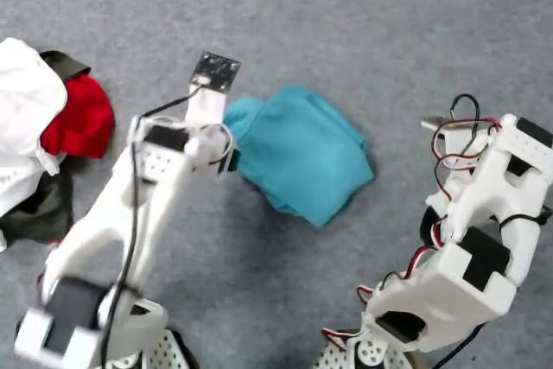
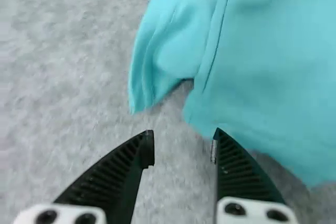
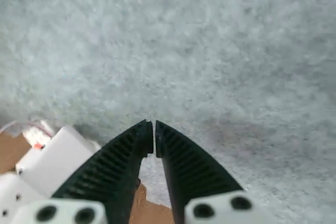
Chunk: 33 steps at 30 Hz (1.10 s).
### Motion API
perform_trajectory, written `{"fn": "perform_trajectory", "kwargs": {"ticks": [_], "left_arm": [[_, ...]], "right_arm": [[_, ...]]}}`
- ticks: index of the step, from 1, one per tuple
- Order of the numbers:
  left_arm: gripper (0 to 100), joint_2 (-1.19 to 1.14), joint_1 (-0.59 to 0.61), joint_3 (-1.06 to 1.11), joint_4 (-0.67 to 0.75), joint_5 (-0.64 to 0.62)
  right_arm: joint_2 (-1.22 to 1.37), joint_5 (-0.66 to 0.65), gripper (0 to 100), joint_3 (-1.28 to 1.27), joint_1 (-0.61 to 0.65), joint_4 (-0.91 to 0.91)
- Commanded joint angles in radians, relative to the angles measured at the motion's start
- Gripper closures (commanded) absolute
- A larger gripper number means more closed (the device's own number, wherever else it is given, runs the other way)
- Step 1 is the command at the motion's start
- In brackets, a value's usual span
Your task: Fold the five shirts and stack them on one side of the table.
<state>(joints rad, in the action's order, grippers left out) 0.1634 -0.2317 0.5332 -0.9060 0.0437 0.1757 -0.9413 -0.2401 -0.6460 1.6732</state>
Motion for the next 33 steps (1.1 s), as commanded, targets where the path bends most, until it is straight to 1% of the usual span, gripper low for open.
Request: {"fn": "perform_trajectory", "kwargs": {"ticks": [1,7,11,13,16,20,27,30,32,33], "left_arm": [[80,-0.169,-0.004,-0.177,0.012,-0.011],[80,-0.382,-0.028,-0.418,-0.132,-0.008],[81,-0.43,-0.07,-0.504,-0.236,-0.006],[81,-0.433,-0.082,-0.522,-0.264,-0.006],[81,-0.442,-0.088,-0.526,-0.244,-0.006],[81,-0.488,-0.085,-0.487,-0.137,-0.006],[81,-0.519,-0.041,-0.489,-0.135,-0.003],[81,-0.528,-0.031,-0.486,-0.135,0.048],[83,-0.528,-0.038,-0.479,-0.137,0.058],[86,-0.528,-0.045,-0.479,-0.138,0.057]], "right_arm": [[-0.048,0.069,98.4,0.068,-0.015,-0.02],[-0.047,0.13,98.4,0.163,0.011,-0.02],[-0.045,0.135,98.4,0.183,0.052,-0.02],[-0.044,0.135,98.4,0.185,0.075,-0.02],[-0.041,0.15,98.4,0.188,0.104,-0.021],[-0.042,0.201,98.4,0.188,0.13,-0.054],[-0.047,0.245,98.4,0.188,0.161,-0.063],[-0.047,0.255,98.4,0.188,0.161,-0.064],[-0.047,0.255,98.4,0.188,0.161,-0.069],[-0.048,0.255,98.4,0.188,0.161,-0.071]]}}
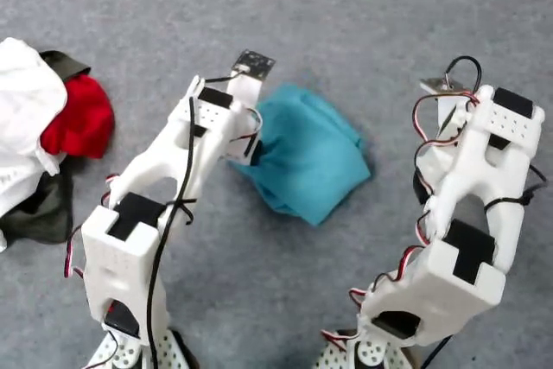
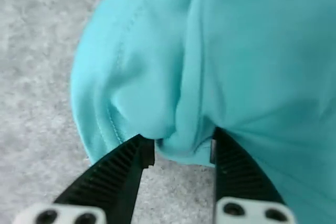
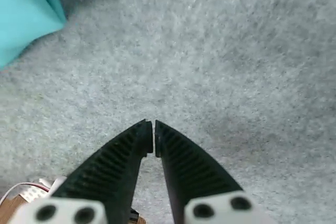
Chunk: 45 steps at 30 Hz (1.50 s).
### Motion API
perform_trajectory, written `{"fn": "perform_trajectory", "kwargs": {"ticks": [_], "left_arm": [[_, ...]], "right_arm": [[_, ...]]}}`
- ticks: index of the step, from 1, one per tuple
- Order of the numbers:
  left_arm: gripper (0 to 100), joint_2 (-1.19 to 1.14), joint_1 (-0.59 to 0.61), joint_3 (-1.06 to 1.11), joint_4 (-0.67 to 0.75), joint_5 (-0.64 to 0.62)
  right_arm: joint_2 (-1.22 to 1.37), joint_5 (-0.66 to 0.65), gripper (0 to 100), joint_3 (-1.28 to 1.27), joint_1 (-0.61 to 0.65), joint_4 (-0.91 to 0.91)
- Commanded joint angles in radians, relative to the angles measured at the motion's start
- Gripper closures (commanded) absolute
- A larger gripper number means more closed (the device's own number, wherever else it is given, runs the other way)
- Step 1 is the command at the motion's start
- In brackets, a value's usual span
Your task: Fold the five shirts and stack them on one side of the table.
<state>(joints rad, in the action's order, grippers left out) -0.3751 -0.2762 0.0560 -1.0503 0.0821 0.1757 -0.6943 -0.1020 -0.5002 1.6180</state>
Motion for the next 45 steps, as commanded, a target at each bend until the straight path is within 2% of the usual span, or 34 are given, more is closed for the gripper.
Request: {"fn": "perform_trajectory", "kwargs": {"ticks": [1,3,5,7,11,14,16,20,23,27,30,34,37,42,45], "left_arm": [[91,0.014,-0.007,-0.004,0.006,0.018],[98,0.018,-0.018,-0.01,0.006,0.017],[95,0.02,-0.03,-0.01,0.006,0.017],[97,0.02,-0.035,-0.019,-0.031,0.017],[97,0.021,-0.019,-0.094,-0.215,0.023],[97,0.071,0.038,-0.163,-0.396,0.048],[97,0.15,0.09,-0.177,-0.509,0.112],[97,0.381,0.223,-0.174,-0.713,0.278],[97,0.566,0.397,-0.077,-0.712,0.376],[97,0.792,0.644,0.147,-0.712,0.58],[97,0.931,0.848,0.262,-0.712,0.715],[97,1.053,1.079,0.286,-0.712,0.85],[97,1.063,1.159,0.286,-0.71,0.888],[97,1.034,1.214,0.286,-0.71,0.89],[97,1.011,1.216,0.286,-0.71,0.89]], "right_arm": [[-0.048,0.008,98.4,0.05,0.015,-0.015],[-0.048,0.008,98.4,0.05,0.015,-0.015],[-0.048,0.008,98.4,0.05,0.015,-0.015],[-0.048,0.008,98.4,0.051,0.015,-0.025],[-0.048,0.023,98.3,0.059,0.015,-0.051],[-0.041,0.115,97.9,0.134,0.034,-0.043],[-0.041,0.163,93.0,0.194,0.064,-0.029],[-0.039,0.259,77.3,0.302,0.187,-0.002],[-0.038,0.307,72.2,0.349,0.313,-0.018],[0.024,0.37,73.7,0.389,0.499,-0.075],[0.148,0.431,73.7,0.429,0.608,-0.118],[0.363,0.45,73.7,0.527,0.727,-0.16],[0.524,0.45,77.4,0.645,0.781,-0.15],[0.739,0.448,98.9,0.866,0.784,-0.014],[0.842,0.448,98.5,0.987,0.735,0.094]]}}
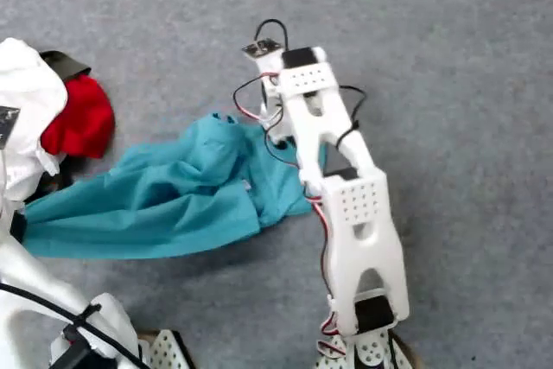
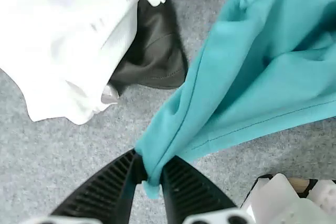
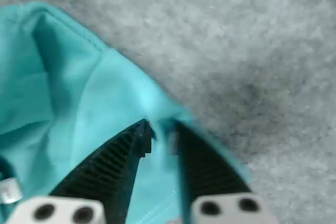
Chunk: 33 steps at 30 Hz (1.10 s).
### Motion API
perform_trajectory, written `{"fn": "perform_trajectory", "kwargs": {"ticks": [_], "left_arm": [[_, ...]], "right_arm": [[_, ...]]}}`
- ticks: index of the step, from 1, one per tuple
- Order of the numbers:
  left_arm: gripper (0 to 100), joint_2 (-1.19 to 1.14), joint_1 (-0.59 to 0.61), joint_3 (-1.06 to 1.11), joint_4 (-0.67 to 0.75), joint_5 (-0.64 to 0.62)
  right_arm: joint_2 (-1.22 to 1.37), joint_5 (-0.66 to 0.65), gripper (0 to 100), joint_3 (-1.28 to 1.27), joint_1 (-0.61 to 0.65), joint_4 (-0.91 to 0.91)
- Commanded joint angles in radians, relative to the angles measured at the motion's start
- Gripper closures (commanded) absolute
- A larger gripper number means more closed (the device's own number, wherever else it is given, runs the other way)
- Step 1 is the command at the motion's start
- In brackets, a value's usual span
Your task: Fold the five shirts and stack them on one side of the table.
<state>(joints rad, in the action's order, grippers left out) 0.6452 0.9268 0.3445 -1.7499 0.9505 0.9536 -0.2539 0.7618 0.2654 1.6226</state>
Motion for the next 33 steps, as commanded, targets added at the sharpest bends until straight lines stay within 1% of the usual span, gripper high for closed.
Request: {"fn": "perform_trajectory", "kwargs": {"ticks": [1,3,6,10,14,16,19,23,25,27,29,33], "left_arm": [[97,-0.018,0.013,-0.004,-0.011,0.021],[97,-0.034,0.01,-0.005,-0.009,0.02],[97,-0.063,0.008,-0.01,-0.008,0.02],[97,-0.106,0.005,-0.008,-0.008,0.02],[97,-0.158,-0.004,-0.002,-0.008,0.018],[97,-0.189,-0.033,-0.002,-0.008,0.014],[97,-0.233,-0.094,-0.008,-0.008,-0.044],[97,-0.261,-0.203,-0.004,-0.008,-0.112],[97,-0.264,-0.248,-0.002,-0.008,-0.143],[97,-0.264,-0.28,-0.002,-0.008,-0.16],[97,-0.264,-0.298,-0.002,-0.008,-0.167],[97,-0.269,-0.291,-0.002,-0.008,-0.163]], "right_arm": [[0.087,0.008,98.6,0.165,-0.054,0.126],[0.108,-0.011,98.5,0.202,-0.107,0.146],[0.059,-0.086,98.5,0.147,-0.183,0.144],[-0.093,-0.187,98.5,-0.05,-0.31,0.144],[-0.289,-0.301,98.5,-0.286,-0.508,0.144],[-0.389,-0.374,98.5,-0.398,-0.618,0.144],[-0.536,-0.52,98.5,-0.547,-0.775,0.144],[-0.713,-0.724,98.5,-0.697,-0.941,0.144],[-0.794,-0.809,98.5,-0.74,-0.982,0.144],[-0.863,-0.864,98.2,-0.753,-0.996,0.144],[-0.917,-0.878,96.2,-0.75,-0.99,0.137],[-0.984,-0.876,87.4,-0.676,-0.918,0.14]]}}
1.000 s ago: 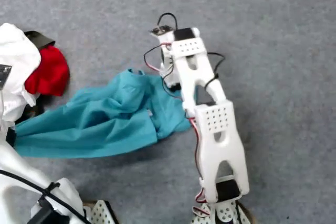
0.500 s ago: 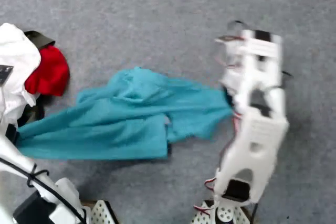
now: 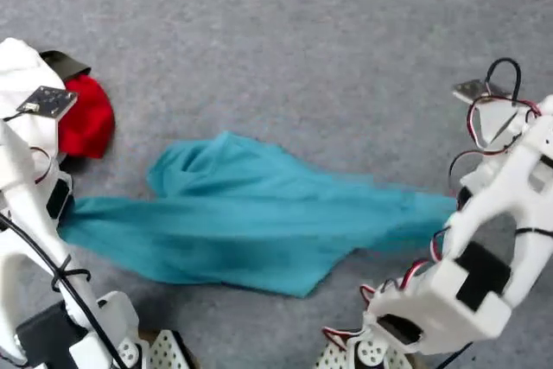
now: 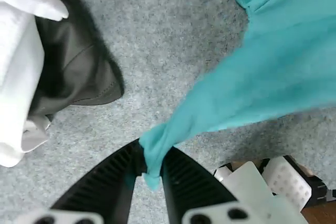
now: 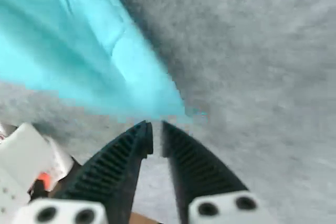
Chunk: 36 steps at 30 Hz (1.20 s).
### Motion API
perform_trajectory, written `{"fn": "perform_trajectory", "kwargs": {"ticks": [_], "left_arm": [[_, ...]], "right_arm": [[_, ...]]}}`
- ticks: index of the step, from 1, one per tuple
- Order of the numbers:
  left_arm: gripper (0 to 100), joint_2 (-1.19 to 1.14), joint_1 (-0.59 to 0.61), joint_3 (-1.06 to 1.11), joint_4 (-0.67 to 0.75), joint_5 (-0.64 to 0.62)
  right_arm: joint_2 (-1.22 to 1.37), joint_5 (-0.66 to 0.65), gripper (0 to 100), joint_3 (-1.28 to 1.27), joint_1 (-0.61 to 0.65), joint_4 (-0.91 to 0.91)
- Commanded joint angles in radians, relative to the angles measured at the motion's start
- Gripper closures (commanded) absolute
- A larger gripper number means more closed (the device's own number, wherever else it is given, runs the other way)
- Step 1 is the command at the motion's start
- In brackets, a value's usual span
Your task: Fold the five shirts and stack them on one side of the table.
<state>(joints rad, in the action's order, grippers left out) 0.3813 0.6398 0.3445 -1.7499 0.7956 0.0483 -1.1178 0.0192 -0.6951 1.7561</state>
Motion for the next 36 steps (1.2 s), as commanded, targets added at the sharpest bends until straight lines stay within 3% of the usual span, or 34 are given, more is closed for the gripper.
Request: {"fn": "perform_trajectory", "kwargs": {"ticks": [1,5,8,12,17,21,24,29,32,36], "left_arm": [[97,-0.006,-0.002,-0.001,-0.008,-0.008],[97,0.002,0.008,0.015,-0.008,-0.005],[97,-0.005,0.015,0.016,-0.008,-0.003],[97,0.003,0.007,0.039,-0.008,-0.006],[97,0.003,0.018,0.045,-0.008,-0.011],[97,0.005,0.041,0.068,-0.008,-0.029],[97,0.009,0.05,0.11,-0.006,-0.051],[97,0.114,0.05,0.22,0.063,-0.054],[97,0.221,0.041,0.295,0.104,-0.054],[97,0.339,0.038,0.36,0.14,-0.054]], "right_arm": [[-0.09,-0.012,85.1,0.094,0.052,0.006],[-0.107,-0.012,79.6,0.209,0.06,0.006],[-0.093,0.015,79.6,0.229,0.147,0.008],[-0.059,0.244,79.5,0.216,0.44,0.0],[0.136,0.531,79.4,0.137,0.813,-0.193],[0.328,0.62,79.7,0.157,0.984,-0.345],[0.463,0.629,79.7,0.197,1.037,-0.434],[0.645,0.629,84.2,0.283,1.046,-0.434],[0.68,0.621,97.4,0.352,1.025,-0.347],[0.68,0.618,98.6,0.372,0.97,-0.256]]}}
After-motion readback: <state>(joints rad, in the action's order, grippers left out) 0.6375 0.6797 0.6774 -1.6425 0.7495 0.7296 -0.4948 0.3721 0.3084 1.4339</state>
